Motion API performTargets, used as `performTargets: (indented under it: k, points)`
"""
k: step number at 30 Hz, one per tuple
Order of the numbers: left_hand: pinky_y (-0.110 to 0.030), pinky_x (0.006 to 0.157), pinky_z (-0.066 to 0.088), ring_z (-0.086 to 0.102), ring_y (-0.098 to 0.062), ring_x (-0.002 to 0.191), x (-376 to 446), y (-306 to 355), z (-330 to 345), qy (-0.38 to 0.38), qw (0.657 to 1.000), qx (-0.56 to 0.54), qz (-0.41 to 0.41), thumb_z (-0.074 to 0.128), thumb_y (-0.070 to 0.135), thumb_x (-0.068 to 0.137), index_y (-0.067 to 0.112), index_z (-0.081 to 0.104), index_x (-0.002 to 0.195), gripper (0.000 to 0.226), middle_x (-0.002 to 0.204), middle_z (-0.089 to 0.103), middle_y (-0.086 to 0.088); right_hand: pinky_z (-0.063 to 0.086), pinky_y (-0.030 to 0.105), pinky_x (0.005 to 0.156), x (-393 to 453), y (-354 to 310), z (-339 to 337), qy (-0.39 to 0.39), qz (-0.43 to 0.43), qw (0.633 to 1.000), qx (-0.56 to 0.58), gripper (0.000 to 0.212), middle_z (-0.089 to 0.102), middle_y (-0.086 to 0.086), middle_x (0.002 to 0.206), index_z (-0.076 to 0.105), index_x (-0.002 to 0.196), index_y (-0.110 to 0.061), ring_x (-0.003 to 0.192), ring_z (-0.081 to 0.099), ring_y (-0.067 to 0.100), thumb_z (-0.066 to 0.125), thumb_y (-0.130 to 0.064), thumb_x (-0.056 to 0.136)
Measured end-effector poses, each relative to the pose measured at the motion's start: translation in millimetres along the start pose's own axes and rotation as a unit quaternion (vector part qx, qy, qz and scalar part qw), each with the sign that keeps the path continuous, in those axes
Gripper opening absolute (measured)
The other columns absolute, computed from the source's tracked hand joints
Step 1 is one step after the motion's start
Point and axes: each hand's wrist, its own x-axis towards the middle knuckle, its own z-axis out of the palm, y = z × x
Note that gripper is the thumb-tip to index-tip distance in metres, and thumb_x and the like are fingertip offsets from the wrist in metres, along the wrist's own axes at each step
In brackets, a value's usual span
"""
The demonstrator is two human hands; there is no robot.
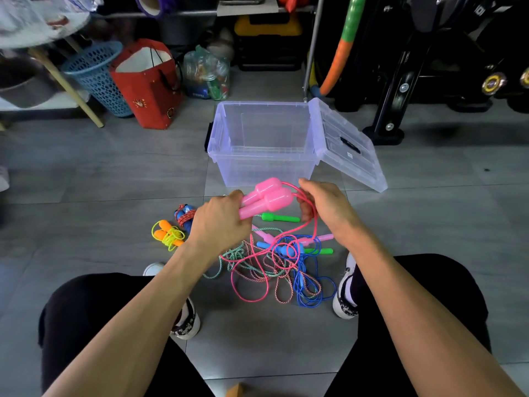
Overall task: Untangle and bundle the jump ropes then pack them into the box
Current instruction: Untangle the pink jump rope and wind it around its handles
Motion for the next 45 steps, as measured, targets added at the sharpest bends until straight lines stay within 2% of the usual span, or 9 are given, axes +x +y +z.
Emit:
performTargets:
  k: [10,17,21,23,27,33,38,43,45]
  points:
    - [-0.031,0.055,0.032,0.059,-0.04,0.063,0.1,-35.5,-16.2,0.039,0.988,0.101,0.108,0.045,0.026,0.065,0.012,0.054,0.087,0.028,0.074,0.06,-0.009,0.023,0.025,0.049,-8.5,10.6,-21.8,-0.077,-0.142,0.945,-0.283,0.049,0.03,-0.007,0.047,0.047,0.06,-0.011,0.048,0.028,0.007,0.047,-0.041,0.1]
    - [-0.034,0.061,0.037,0.061,-0.039,0.076,-5.3,-27.9,-6.3,0.008,0.996,0.078,0.048,0.056,0.027,0.088,0.012,0.051,0.094,0.017,0.084,0.065,-0.01,0.033,0.03,0.054,-13.1,16.0,-18.3,-0.107,-0.108,0.955,-0.256,0.041,0.045,0.001,0.057,0.053,0.074,-0.005,0.051,0.039,0.01,0.048,-0.038,0.098]
    - [-0.031,0.054,0.034,0.048,-0.025,0.059,-5.8,-10.9,-12.2,-0.071,0.993,-0.085,-0.031,0.056,0.033,0.095,0.019,0.043,0.073,0.029,0.064,0.051,0.0,0.039,0.022,0.056,-12.7,12.6,-9.2,-0.069,-0.102,0.975,-0.183,0.033,0.052,-0.001,0.06,0.062,0.082,-0.013,0.052,0.048,0.003,0.043,-0.031,0.102]
    - [-0.027,0.048,0.031,0.037,-0.016,0.05,-6.8,-1.0,-13.1,-0.156,0.954,-0.247,-0.069,0.058,0.026,0.095,0.019,0.043,0.068,0.032,0.058,0.042,0.004,0.04,0.022,0.055,-11.8,14.2,-1.8,-0.042,-0.096,0.978,-0.178,0.034,0.053,-0.001,0.061,0.062,0.08,-0.02,0.05,0.048,0.001,0.04,-0.032,0.103]
    - [-0.019,0.041,0.024,0.025,-0.01,0.043,-11.1,6.2,-19.9,-0.309,0.782,-0.525,-0.133,0.059,0.011,0.094,0.014,0.041,0.075,0.027,0.059,0.027,-0.001,0.044,0.025,0.056,-8.2,15.9,9.0,-0.023,-0.058,0.992,-0.105,0.038,0.055,0.003,0.061,0.059,0.079,-0.013,0.048,0.051,0.009,0.038,-0.033,0.104]
    - [-0.012,0.035,0.029,0.029,-0.003,0.037,-8.8,-5.5,-38.9,-0.486,0.604,-0.626,-0.084,0.067,0.017,0.082,0.015,0.037,0.076,0.031,0.054,0.028,0.004,0.041,0.018,0.051,-3.8,11.0,13.4,-0.01,-0.084,0.995,-0.045,0.043,0.047,0.003,0.057,0.054,0.071,-0.011,0.049,0.042,0.009,0.042,-0.039,0.102]
    - [-0.012,0.032,0.025,0.025,-0.002,0.034,-5.3,-1.3,-35.3,-0.396,0.619,-0.663,-0.143,0.061,0.017,0.082,0.015,0.039,0.071,0.025,0.054,0.028,0.004,0.041,0.021,0.057,0.7,18.5,20.7,-0.036,-0.126,0.975,-0.182,0.028,0.053,-0.012,0.054,0.062,0.083,-0.017,0.052,0.047,0.004,0.042,-0.023,0.102]
    - [-0.012,0.032,0.022,0.023,-0.003,0.034,2.3,0.5,-27.3,-0.311,0.66,-0.649,-0.214,0.055,0.015,0.091,0.017,0.039,0.073,0.024,0.053,0.028,0.006,0.052,0.04,0.072,0.8,21.5,22.0,-0.072,-0.123,0.934,-0.328,0.032,0.063,0.005,0.075,0.064,0.094,-0.004,0.078,0.062,0.032,0.038,-0.021,0.102]
    - [-0.013,0.031,0.019,0.023,-0.003,0.033,6.6,2.1,-25.7,-0.277,0.646,-0.663,-0.258,0.047,0.015,0.096,0.018,0.04,0.074,0.023,0.051,0.028,0.007,0.052,0.043,0.075,0.2,19.6,22.7,-0.095,-0.102,0.915,-0.379,0.032,0.068,0.015,0.084,0.063,0.092,-0.001,0.083,0.062,0.036,0.037,-0.018,0.1]
